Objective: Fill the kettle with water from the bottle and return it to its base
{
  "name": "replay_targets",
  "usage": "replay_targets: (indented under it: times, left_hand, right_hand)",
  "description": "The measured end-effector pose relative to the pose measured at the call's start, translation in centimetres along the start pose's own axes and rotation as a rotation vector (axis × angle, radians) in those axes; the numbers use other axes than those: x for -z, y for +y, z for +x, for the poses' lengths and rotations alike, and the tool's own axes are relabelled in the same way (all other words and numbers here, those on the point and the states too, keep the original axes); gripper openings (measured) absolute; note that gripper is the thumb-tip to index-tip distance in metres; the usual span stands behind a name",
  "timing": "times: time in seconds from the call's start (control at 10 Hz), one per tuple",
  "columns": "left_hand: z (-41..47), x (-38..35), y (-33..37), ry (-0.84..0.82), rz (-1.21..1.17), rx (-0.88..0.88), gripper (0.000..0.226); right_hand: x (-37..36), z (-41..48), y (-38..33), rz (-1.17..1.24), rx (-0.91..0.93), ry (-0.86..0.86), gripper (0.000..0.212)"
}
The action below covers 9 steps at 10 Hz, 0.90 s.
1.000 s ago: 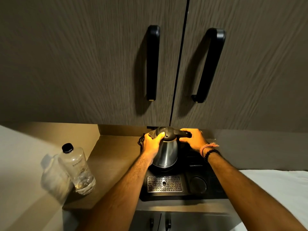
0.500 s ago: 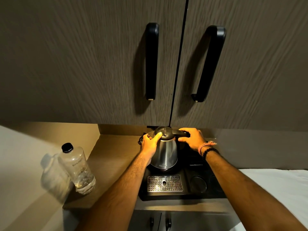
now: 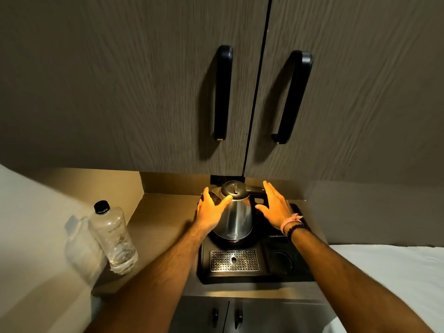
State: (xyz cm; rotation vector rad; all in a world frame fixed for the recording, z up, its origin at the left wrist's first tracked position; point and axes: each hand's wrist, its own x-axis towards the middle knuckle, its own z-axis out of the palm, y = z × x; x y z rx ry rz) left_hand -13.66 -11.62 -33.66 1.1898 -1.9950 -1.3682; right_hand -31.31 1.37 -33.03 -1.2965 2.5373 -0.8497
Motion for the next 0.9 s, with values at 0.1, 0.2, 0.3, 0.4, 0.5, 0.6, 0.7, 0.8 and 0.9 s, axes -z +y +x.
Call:
replay_targets:
  times: [0.1, 0.2, 0.3, 0.4, 0.5, 0.6, 0.7, 0.8, 0.9]
  left_hand:
    - [-0.7, 1.3, -1.3, -0.02, 0.386, -0.19, 0.113]
    - [-0.7, 2.4, -2.0, -0.064, 0.664, -0.318, 0.113]
    - [-1.5, 3.2, -1.8, -0.065, 0.843, -0.413, 0.112]
    - [-1.9, 3.2, -1.8, -0.088, 0.929, -0.444, 0.111]
    - [-2.4, 3.0, -1.8, -0.104, 0.938, -0.431, 0.111]
    - [-3.0, 2.9, -2.2, -0.116, 0.942, -0.41, 0.112]
    - [-3.9, 3.3, -2.0, -0.135, 0.955, -0.396, 0.112]
    - [-4.7, 4.0, -1.4, -0.112, 0.94, -0.414, 0.111]
    - [-5.4, 4.9, -0.9, -0.082, 0.942, -0.46, 0.109]
  right_hand:
    - [-0.2, -1.5, 0.9, -0.145, 0.051, 0.063, 0.078]
    - [-0.1, -2.1, 1.0, -0.225, 0.091, 0.093, 0.075]
    - [0.0, -2.1, 0.2, -0.246, 0.099, 0.104, 0.074]
    - [0.1, -1.9, -0.5, -0.195, 0.051, 0.123, 0.073]
    - [0.4, -1.9, -1.1, -0.217, -0.001, 0.111, 0.076]
    - [0.6, -1.9, -1.4, -0.274, -0.059, 0.073, 0.083]
    - [1.8, -2.2, -2.3, -0.33, -0.14, -0.054, 0.089]
    - [2.8, -2.9, -2.3, -0.419, -0.165, -0.135, 0.099]
    - [1.8, -5.2, -2.3, -0.41, -0.104, -0.054, 0.109]
